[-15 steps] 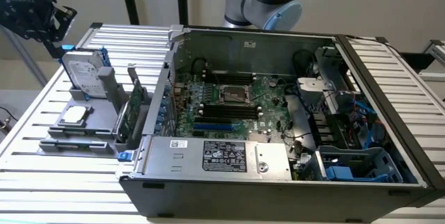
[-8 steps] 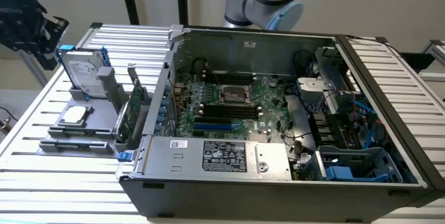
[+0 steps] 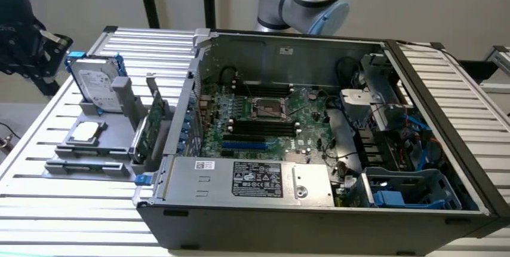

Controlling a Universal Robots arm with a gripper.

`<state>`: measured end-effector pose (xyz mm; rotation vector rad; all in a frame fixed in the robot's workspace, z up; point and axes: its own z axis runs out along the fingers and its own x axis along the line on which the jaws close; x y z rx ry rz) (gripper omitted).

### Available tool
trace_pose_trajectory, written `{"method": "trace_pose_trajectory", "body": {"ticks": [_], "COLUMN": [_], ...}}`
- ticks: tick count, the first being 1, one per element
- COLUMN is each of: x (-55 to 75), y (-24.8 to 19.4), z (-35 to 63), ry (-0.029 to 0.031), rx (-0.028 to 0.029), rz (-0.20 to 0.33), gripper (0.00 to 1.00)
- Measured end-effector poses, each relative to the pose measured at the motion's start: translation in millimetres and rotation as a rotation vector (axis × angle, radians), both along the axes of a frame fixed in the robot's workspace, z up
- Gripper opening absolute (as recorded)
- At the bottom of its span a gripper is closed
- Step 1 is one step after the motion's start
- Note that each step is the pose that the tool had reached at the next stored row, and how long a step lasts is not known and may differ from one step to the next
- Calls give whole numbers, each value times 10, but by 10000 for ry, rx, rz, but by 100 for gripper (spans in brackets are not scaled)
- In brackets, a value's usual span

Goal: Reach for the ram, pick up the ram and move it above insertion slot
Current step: 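Reach for the ram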

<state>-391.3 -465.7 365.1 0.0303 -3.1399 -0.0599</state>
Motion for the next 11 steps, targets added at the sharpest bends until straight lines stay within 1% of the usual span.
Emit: {"method": "trace_pose_trajectory", "body": {"ticks": [3,6,8,11], "x": [13,25,26,27], "y": [-66,-107,-115,-116], "z": [-42,-93,-110,-110], "ry": [-1,-1,-1,2], "rx": [0,1,1,-2], "rz": [7,15,15,15], "gripper": [11,11,11,11]}}
